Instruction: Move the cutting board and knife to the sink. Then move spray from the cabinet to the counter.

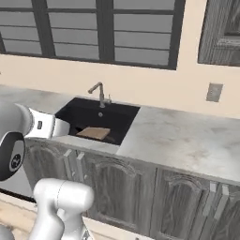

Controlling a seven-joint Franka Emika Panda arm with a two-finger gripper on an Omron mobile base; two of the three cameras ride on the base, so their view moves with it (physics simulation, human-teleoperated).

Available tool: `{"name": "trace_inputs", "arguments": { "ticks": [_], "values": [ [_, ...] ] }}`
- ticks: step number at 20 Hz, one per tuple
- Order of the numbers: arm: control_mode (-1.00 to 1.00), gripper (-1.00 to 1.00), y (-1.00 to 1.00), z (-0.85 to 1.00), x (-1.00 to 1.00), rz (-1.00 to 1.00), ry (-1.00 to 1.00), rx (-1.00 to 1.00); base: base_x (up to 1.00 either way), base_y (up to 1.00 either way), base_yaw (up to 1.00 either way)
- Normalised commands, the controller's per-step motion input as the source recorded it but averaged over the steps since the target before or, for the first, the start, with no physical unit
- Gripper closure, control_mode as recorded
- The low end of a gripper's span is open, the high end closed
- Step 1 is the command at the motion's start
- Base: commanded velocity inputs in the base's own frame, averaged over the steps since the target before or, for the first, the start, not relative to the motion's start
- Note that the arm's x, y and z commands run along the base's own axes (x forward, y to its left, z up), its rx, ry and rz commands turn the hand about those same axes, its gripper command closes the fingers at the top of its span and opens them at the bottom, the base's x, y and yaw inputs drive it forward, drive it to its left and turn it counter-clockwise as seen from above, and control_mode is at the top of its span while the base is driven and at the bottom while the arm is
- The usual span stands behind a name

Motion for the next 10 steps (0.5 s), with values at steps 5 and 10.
{"name": "trace_inputs", "arguments": {
  "ticks": [5, 10],
  "values": [
    [1.0, -1.0, 0.0, 0.0, 0.0, 0.0, 0.0, 0.0, 0.0, 0.02, -1.0],
    [1.0, -1.0, 0.0, 0.0, 0.0, 0.0, 0.0, 0.0, 0.0, 0.05, -1.0]
  ]
}}
